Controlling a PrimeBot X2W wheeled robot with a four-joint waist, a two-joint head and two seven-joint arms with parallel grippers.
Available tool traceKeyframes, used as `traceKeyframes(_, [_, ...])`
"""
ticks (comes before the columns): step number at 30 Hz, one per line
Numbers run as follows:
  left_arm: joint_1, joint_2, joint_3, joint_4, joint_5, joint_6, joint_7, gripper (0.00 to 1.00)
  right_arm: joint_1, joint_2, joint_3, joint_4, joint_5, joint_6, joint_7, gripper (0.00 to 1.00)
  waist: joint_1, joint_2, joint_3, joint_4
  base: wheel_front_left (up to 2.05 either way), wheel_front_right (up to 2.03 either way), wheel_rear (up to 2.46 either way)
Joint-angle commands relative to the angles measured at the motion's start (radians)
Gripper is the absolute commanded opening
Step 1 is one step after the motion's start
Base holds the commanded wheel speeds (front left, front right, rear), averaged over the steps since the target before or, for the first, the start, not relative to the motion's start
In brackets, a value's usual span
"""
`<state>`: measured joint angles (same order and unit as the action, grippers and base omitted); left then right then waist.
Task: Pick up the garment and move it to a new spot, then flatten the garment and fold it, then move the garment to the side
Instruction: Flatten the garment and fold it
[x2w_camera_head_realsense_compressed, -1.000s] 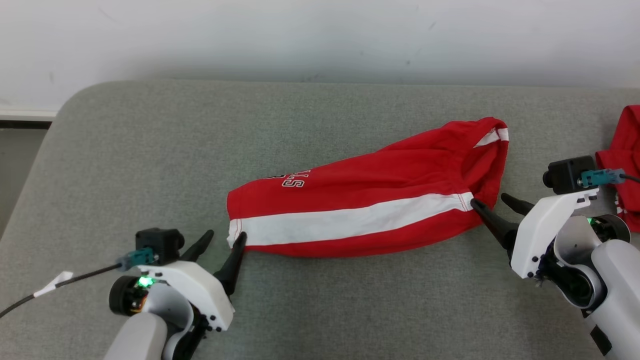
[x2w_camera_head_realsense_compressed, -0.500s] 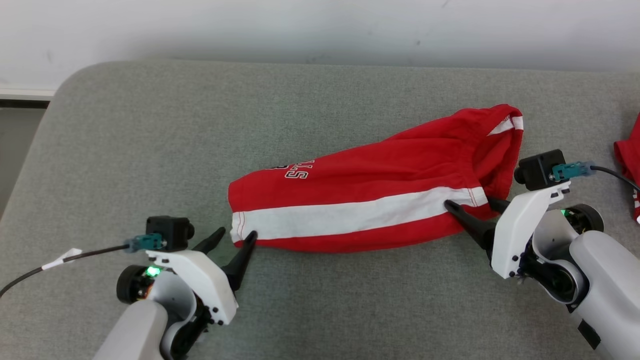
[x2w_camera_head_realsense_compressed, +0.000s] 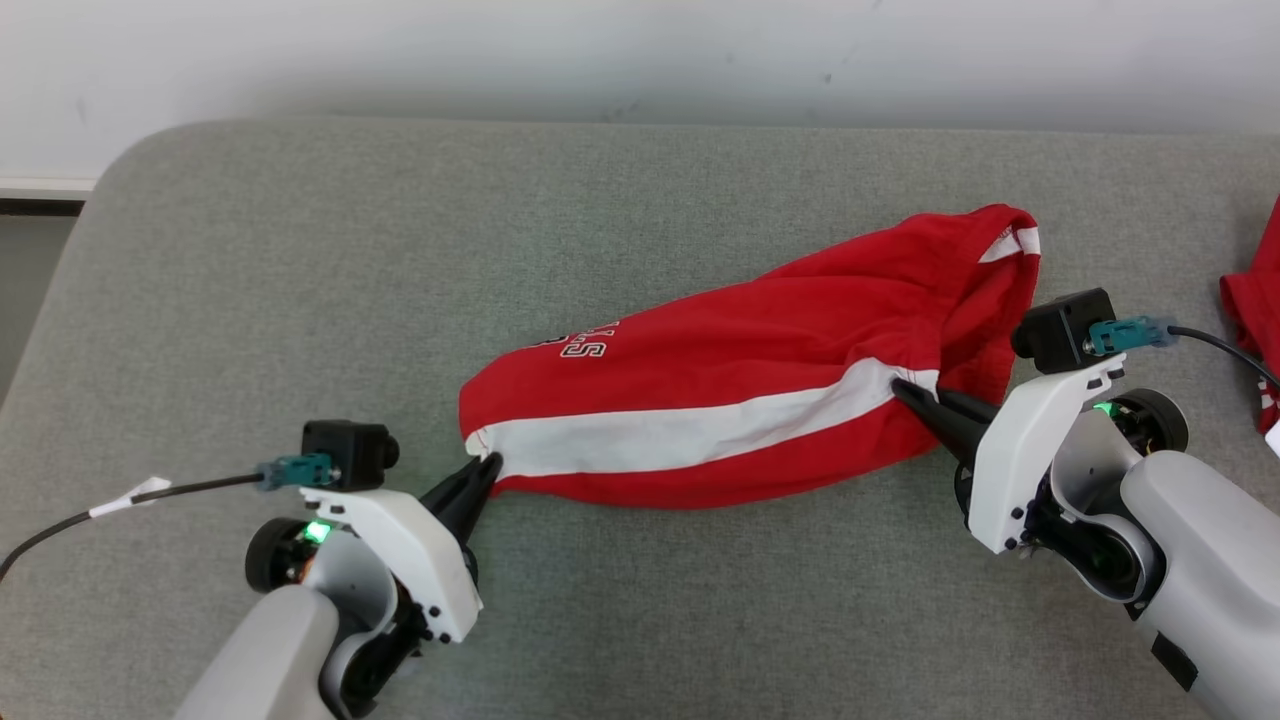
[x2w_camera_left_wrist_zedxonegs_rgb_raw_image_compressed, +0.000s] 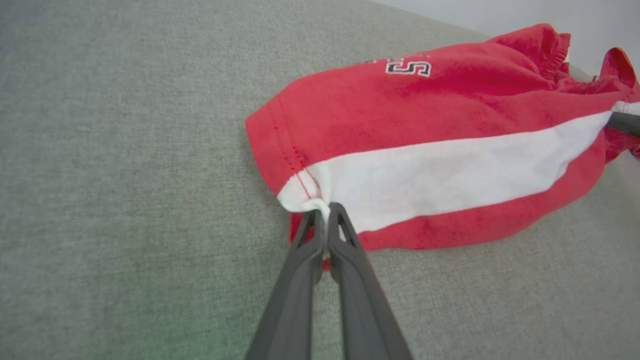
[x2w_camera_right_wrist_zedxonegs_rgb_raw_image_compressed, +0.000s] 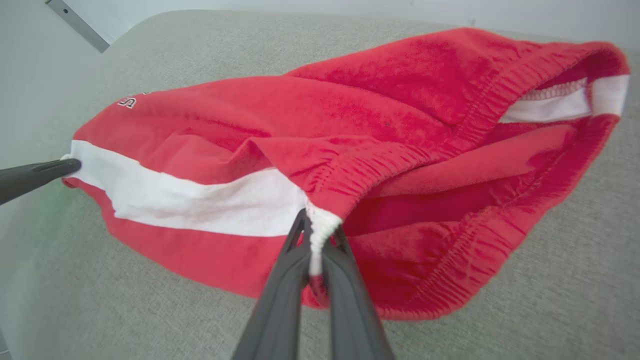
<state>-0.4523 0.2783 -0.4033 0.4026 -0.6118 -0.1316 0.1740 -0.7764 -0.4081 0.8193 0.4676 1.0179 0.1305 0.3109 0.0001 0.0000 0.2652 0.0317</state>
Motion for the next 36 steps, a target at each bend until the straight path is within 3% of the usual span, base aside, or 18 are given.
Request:
traceKeyframes(1, [-0.009, 0.012, -0.003, 0.001, -0.011, 0.002, -0.007, 0.0, -0.012, -0.005, 0.006, -0.003, 0.014, 0.0, -0.013, 0.0, -0.0001, 0.0, -0.002, 0.0, 0.0, 0.0, 0.0])
traceKeyframes(10, [0.004, 0.037, -0.02, -0.014, -0.01, 0.002, -0.044, 0.0, 0.011, -0.05, 0.048, 0.0, 0.074, 0.0, -0.115, 0.0, -0.0001, 0.0, -0.05, 0.006, 0.0, 0.0, 0.0])
traceKeyframes(17, [0.0, 0.077, -0.008, -0.12, 0.022, 0.007, -0.094, 0.0, 0.052, -0.093, 0.044, -0.088, 0.155, 0.0, -0.185, 0.0, -0.0001, 0.0, -0.095, -0.003, 0.0, 0.0, 0.0])
traceKeyframes(23, [-0.071, 0.118, -0.01, -0.198, 0.02, 0.006, -0.029, 0.0, 0.007, -0.127, 0.014, -0.139, 0.225, 0.0, -0.191, 0.0, -0.0001, 0.0, -0.086, -0.018, 0.0, 0.0, 0.0])
traceKeyframes(29, [-0.254, 0.137, -0.013, -0.184, -0.032, 0.002, 0.04, 0.0, -0.116, -0.129, -0.032, -0.14, 0.274, 0.0, -0.183, 0.0, -0.0001, 0.0, -0.009, -0.031, 0.0, 0.0, 0.0])
traceKeyframes(36, [-0.567, 0.164, -0.059, -0.066, -0.102, 0.002, 0.086, 0.0, -0.358, -0.074, -0.071, -0.051, 0.266, 0.0, -0.205, 0.0, -0.0001, 0.0, 0.135, -0.054, 0.0, 0.0, 0.0])
